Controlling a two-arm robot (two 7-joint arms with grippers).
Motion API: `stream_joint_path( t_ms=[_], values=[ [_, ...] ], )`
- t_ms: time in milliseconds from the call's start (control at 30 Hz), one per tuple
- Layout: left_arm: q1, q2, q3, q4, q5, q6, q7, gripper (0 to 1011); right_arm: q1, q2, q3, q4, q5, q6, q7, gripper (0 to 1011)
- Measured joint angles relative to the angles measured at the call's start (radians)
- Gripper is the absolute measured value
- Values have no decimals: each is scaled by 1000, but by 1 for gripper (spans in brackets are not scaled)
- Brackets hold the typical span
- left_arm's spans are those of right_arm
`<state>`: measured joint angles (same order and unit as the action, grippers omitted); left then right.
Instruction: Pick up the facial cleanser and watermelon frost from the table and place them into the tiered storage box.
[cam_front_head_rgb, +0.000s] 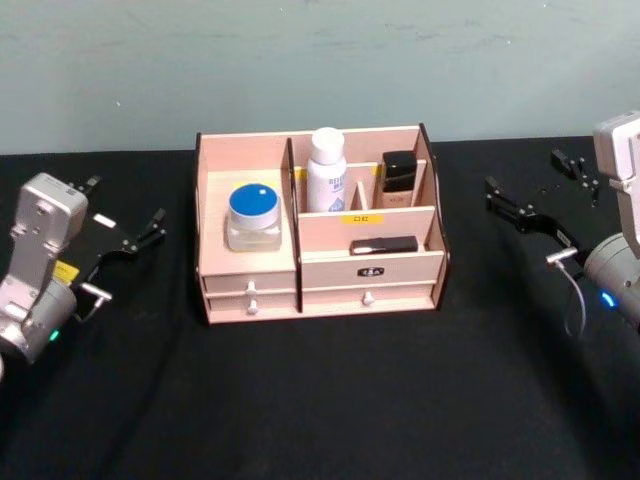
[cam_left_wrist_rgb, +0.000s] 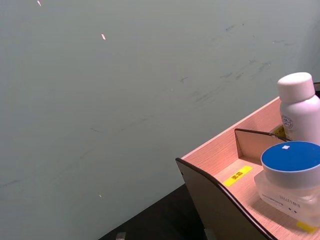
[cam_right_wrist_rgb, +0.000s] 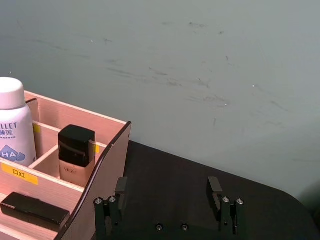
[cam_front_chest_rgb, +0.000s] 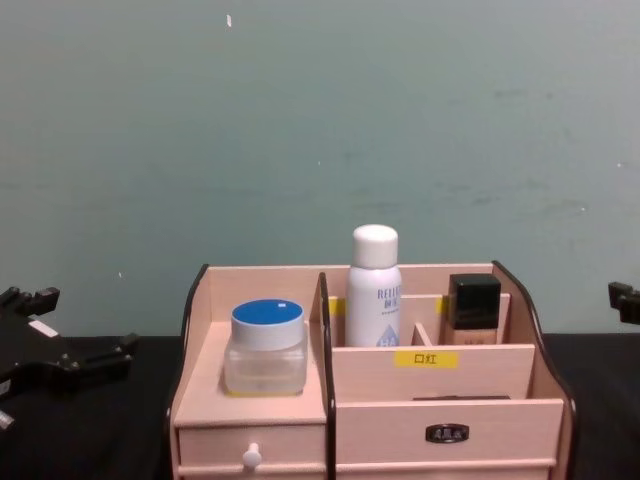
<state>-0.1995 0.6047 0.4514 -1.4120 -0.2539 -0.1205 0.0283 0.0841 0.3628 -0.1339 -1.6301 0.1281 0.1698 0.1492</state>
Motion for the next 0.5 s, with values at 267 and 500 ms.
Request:
stream_joint_path(
  t_ms=[267, 500],
  values=[
    [0, 0, 0, 0, 0, 0, 0, 1010, 1, 1, -1, -5, 0, 0, 1, 1002],
    [0, 0, 0, 0, 0, 0, 0, 1010, 1, 2, -2, -8, 1, 0, 1, 1003]
  ],
)
